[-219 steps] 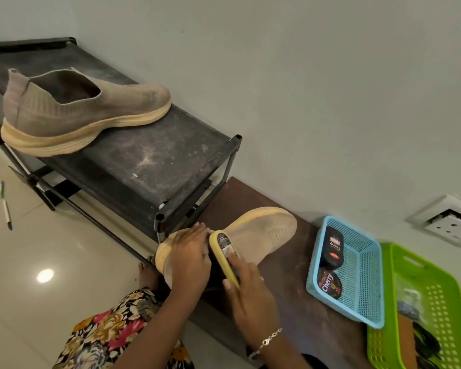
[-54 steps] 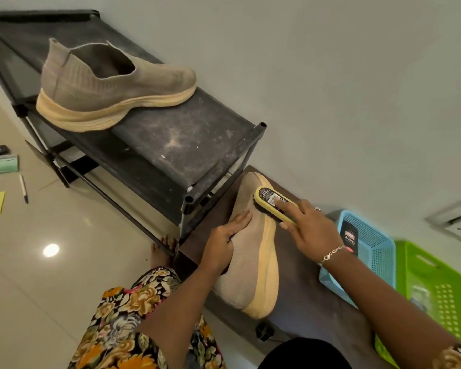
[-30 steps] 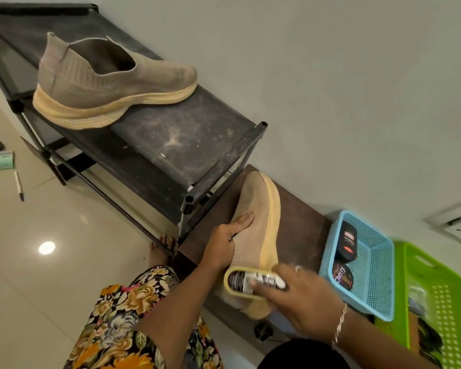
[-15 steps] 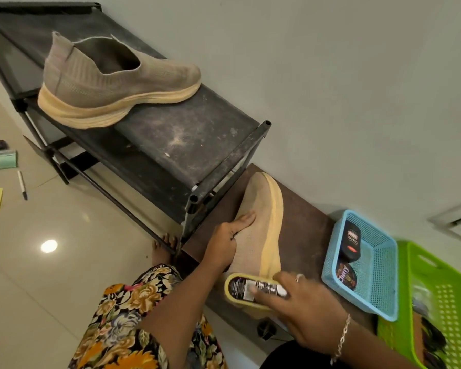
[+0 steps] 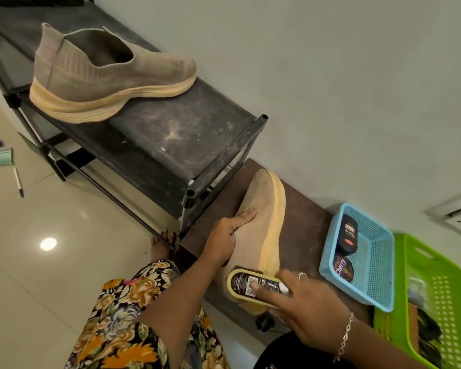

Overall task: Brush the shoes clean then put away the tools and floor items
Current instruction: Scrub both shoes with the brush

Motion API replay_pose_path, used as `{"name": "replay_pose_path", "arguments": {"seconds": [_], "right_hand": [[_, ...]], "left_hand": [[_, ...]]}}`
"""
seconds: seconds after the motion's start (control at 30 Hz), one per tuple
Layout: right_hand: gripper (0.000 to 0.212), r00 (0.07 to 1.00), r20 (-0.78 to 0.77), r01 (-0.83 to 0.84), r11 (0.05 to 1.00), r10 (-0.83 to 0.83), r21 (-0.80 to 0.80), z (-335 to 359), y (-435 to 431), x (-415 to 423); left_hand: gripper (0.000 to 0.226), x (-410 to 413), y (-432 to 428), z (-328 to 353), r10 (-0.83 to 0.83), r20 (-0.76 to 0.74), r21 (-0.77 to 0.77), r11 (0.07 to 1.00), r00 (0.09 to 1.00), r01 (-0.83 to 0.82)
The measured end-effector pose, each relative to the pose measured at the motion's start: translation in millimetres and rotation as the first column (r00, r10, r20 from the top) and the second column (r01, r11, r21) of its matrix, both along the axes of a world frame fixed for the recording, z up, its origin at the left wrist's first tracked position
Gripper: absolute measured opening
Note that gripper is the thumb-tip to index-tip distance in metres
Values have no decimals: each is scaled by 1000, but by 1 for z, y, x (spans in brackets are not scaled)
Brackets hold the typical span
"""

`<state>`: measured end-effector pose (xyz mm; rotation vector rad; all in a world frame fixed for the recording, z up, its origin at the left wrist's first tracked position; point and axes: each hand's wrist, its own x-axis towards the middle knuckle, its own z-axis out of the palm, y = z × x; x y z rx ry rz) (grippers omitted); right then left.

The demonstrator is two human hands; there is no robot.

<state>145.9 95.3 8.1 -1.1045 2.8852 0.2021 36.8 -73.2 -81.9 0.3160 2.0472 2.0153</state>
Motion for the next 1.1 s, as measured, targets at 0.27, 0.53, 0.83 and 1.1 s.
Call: {"name": "replay_pose_path", "arguments": {"seconds": [0.27,0.53,0.83,1.1], "right_hand": [[49,873,-51,475,870,-484,-132,10,26,-122],[49,998,67,8,1000,-8,0,-4,-13,17],[58,893,-21,443,888,-449,-125,10,1,-109],[55,920,17,388,903,-392,-185,-14,-40,42]], "left_hand": [[49,1,3,-1,9,-40,-35,999,999,-11],[50,1,3,1,13,21,6,1000,1000,-13],[43,-1,-1,-6,57,-16,-43,997,998,-58],[47,4,12,-4,-17,-126,-140,990,992,-1]]}}
